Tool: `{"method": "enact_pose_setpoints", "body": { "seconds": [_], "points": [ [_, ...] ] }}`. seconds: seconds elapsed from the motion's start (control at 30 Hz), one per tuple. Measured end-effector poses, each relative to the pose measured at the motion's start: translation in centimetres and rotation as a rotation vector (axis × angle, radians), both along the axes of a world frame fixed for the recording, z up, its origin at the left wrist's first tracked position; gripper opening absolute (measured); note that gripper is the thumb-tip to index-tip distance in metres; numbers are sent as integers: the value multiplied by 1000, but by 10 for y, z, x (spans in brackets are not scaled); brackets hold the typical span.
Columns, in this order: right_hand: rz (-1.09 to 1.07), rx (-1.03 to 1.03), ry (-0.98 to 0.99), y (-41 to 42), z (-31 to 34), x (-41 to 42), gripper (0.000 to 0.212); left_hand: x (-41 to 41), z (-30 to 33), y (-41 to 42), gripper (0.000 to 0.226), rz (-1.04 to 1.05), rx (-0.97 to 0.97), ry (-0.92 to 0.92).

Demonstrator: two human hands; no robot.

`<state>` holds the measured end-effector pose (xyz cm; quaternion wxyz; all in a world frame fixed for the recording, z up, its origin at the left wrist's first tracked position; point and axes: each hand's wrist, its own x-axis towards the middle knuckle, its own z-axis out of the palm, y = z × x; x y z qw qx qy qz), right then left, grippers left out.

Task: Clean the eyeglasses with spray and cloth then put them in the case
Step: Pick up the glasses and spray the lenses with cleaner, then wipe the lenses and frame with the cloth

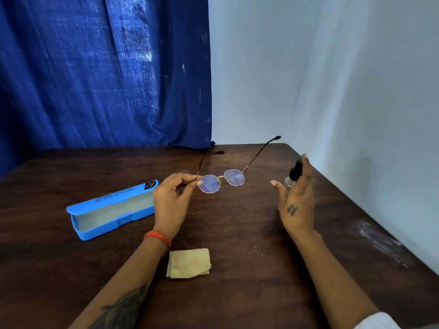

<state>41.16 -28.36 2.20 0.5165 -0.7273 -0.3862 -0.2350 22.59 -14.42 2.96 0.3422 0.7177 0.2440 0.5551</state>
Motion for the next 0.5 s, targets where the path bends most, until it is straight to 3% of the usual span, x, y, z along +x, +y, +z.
{"method": "enact_pose_setpoints", "body": {
  "seconds": [0.23,0.37,0.5],
  "points": [
    [-47,-98,0,-3,-4,1,86,-2,-2,-1,16,-13,-23,11],
    [-237,-118,-222,-3,2,-13,80,-2,-2,-1,15,-13,-43,22],
    [47,-67,-398,7,3,-43,74,-2,-4,0,12,-10,-97,11]
  ]
}}
